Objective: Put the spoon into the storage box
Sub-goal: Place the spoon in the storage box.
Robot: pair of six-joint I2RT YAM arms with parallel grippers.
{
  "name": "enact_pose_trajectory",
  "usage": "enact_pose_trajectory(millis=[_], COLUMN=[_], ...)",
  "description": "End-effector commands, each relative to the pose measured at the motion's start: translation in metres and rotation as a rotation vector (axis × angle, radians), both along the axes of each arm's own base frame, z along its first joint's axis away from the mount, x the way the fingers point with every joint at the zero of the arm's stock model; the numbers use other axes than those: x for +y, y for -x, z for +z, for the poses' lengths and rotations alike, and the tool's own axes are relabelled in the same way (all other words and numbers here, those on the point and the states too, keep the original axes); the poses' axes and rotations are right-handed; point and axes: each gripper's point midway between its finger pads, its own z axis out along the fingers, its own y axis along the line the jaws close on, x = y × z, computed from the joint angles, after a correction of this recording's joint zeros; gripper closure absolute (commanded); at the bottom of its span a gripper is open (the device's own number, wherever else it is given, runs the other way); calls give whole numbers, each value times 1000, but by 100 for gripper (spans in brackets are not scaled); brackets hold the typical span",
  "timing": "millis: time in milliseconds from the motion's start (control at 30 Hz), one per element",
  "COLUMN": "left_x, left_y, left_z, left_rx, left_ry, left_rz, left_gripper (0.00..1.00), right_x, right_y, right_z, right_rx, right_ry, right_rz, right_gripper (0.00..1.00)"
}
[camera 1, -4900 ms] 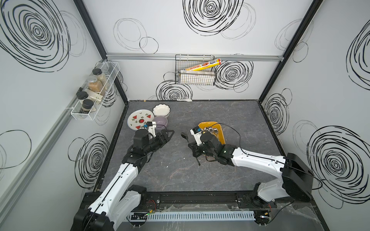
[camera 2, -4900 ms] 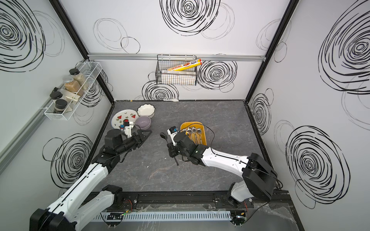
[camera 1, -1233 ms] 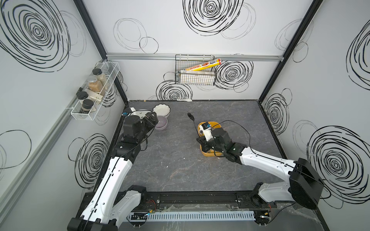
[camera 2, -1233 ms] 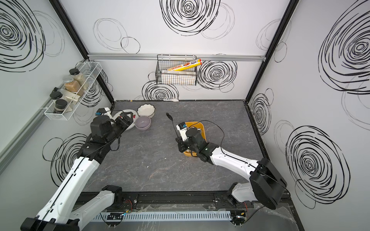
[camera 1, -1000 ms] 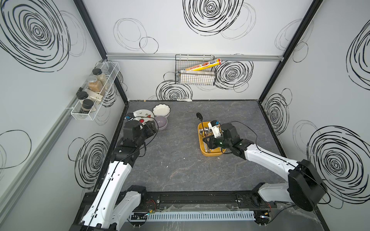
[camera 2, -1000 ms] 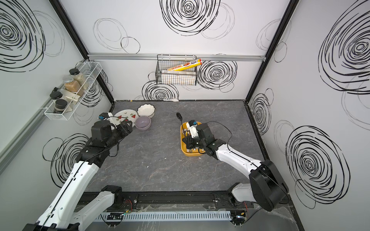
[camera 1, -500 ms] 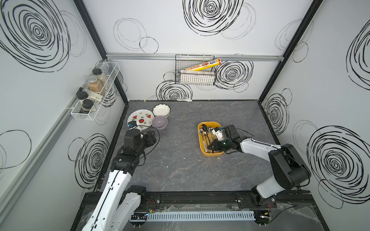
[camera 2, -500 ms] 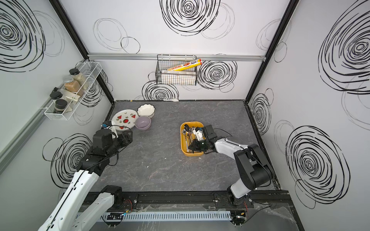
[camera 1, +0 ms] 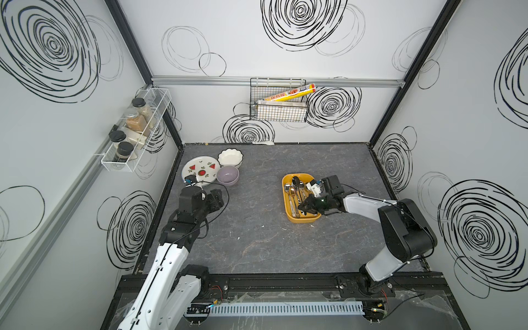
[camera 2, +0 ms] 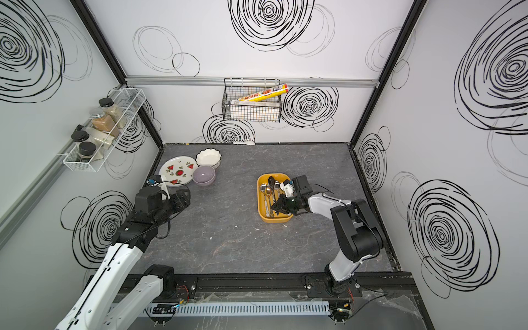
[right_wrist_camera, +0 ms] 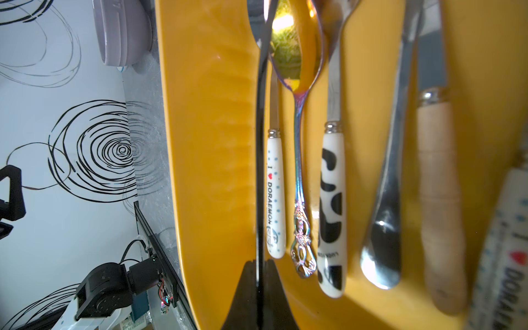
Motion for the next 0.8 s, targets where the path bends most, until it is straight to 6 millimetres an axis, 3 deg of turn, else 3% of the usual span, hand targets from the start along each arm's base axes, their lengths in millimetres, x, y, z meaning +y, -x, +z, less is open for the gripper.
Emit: enact_pose_trajectory(millis=[0,133,433,600,767], left_x=[2,1,0,-2,-4], left_y=[-3,-3,-4,-4,-5], left_z=[6,5,3,1,1], left_rx=[-36,-35,-28,-22,-22], left_ry=[-14,-11,-7,-4,-5], left_rz=[-2,-6,-12,-19,-34], left_gripper=[29,29,28,29,27], right_x=[-2,-1,0,-8,-24], right_y=[1,0,0,-5,-20], right_z=[-19,-20,-24,-22,-5], right_rx=[29,44,63,27,-85], right_ry=[22,23,31,89,194], right_rz=[0,-4,4,-7,-46], right_gripper=[95,82,73,60,56])
